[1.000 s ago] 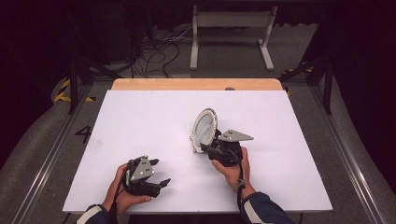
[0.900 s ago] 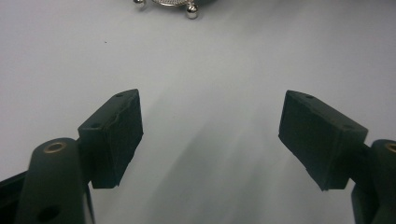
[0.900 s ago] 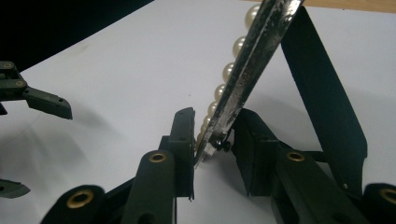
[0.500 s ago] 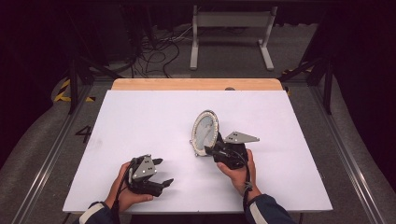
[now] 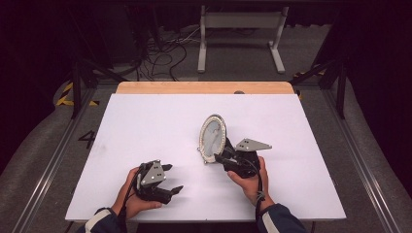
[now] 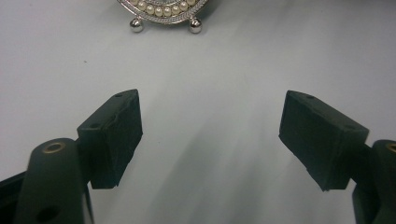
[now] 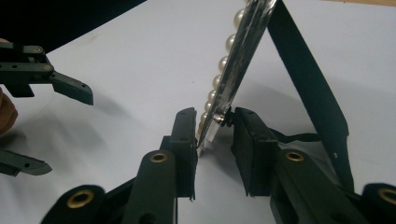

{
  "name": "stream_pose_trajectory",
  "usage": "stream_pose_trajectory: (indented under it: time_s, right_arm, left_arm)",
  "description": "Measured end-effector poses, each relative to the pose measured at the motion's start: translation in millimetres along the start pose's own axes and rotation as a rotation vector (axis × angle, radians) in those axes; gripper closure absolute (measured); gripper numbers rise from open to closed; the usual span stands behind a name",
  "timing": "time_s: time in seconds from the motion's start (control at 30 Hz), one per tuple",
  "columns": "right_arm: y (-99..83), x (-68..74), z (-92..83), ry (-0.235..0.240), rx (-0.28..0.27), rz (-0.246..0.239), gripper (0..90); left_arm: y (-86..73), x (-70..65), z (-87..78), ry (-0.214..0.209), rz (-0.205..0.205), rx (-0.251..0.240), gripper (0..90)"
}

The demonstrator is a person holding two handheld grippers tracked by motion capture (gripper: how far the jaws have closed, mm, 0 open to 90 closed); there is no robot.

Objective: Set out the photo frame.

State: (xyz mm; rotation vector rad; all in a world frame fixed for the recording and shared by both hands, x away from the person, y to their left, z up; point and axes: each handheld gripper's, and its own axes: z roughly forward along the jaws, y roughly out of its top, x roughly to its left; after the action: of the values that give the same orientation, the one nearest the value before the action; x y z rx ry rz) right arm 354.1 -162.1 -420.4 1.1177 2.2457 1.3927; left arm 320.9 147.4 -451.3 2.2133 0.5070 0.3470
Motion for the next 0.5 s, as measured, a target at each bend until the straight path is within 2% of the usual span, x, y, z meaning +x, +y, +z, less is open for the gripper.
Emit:
stream_pose_trajectory:
  time_s: [0.2, 0.27, 0.37, 0.47, 0.5]
  right_arm:
    - [-2.9, -0.5, 10.8, 0.001, -0.013, 0.031, 61.1]
    - [-5.1, 1.0, 18.5, -0.017, -0.014, 0.037, 59.8]
    - [-7.6, 1.9, 25.8, -0.012, -0.018, 0.057, 57.8]
    - [-10.5, 4.0, 33.4, -0.029, -0.028, 0.055, 61.2]
    - [-11.6, 4.5, 35.2, -0.036, -0.036, 0.051, 65.7]
  left_arm:
    - [-0.7, -0.8, 1.9, -0.004, -0.004, 0.005, 21.9]
    - [-0.6, -1.4, 3.3, -0.006, -0.004, 0.009, 21.9]
    - [-0.4, -2.1, 4.2, -0.006, -0.004, 0.013, 21.9]
    - [-0.6, -2.9, 5.0, -0.008, -0.003, 0.017, 21.9]
    - [-0.8, -2.6, 5.4, -0.008, -0.004, 0.019, 21.9]
